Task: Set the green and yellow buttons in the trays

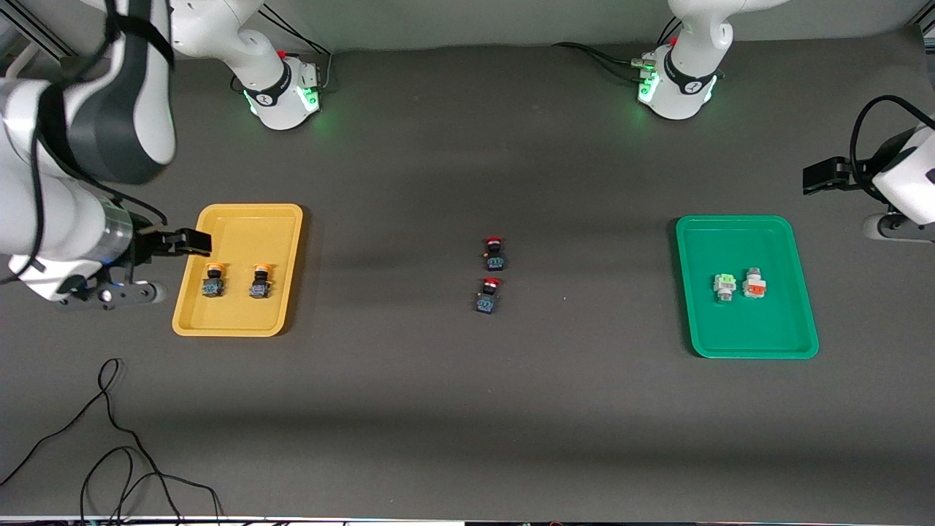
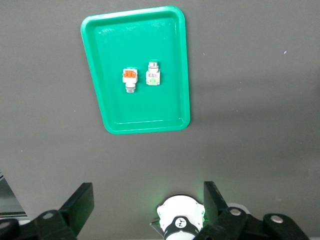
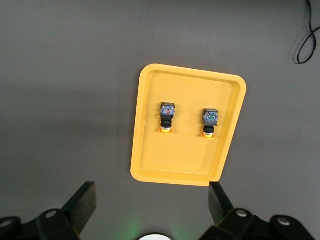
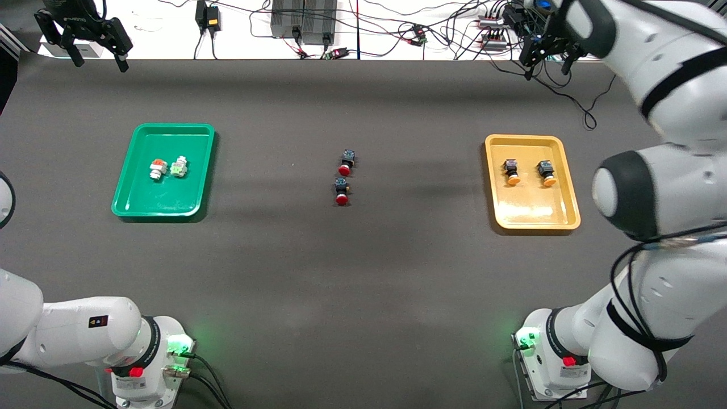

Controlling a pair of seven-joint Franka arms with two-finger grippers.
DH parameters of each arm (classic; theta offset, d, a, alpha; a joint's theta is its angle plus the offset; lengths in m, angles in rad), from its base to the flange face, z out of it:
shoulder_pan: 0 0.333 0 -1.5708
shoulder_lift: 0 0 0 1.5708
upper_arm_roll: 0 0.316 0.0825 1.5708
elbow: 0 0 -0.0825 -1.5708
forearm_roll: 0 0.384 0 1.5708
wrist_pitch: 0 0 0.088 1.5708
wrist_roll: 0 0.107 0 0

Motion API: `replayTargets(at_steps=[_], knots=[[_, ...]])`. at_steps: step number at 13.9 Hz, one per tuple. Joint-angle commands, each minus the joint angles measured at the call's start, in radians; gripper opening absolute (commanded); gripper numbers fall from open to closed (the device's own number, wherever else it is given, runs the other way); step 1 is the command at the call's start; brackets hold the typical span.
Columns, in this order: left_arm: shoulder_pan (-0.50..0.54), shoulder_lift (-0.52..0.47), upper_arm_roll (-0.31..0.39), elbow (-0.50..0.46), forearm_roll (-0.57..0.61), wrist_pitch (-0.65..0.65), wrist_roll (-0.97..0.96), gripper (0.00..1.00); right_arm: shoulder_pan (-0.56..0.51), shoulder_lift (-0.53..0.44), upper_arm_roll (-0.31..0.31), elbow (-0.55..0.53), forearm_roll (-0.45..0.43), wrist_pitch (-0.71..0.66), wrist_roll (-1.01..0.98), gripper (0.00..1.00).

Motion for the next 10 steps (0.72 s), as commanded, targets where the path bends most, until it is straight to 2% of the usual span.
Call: replayTargets(at_steps=[1,3,5,6,8,10], knots=[[-0.014,-0.036,0.005,-0.025,-0.003,-0.008,-0.012,0.98,-0.194,-0.127,0.222,-0.026,-0.092,-0.002,0.039,0.99],[-0.070,-0.061,0.047,-0.074,-0.001,0.006,-0.015,0.97,-0.394,-0.164,0.417,-0.029,-0.118,-0.002,0.037,1.00],[-0.173,-0.128,0.148,-0.156,-0.004,0.058,-0.015,0.97,-0.597,-0.203,0.617,-0.049,-0.146,0.007,0.037,1.00],[-0.186,-0.159,0.162,-0.204,-0.027,0.095,-0.015,0.97,-0.671,-0.215,0.681,-0.060,-0.148,0.021,0.037,1.00],[-0.190,-0.221,0.169,-0.294,-0.050,0.179,-0.014,0.97,-0.762,-0.250,0.749,-0.092,-0.148,0.045,0.039,1.00],[-0.206,-0.231,0.172,-0.309,-0.049,0.210,-0.012,0.97,-0.838,-0.298,0.814,-0.149,-0.148,0.082,0.039,1.00]])
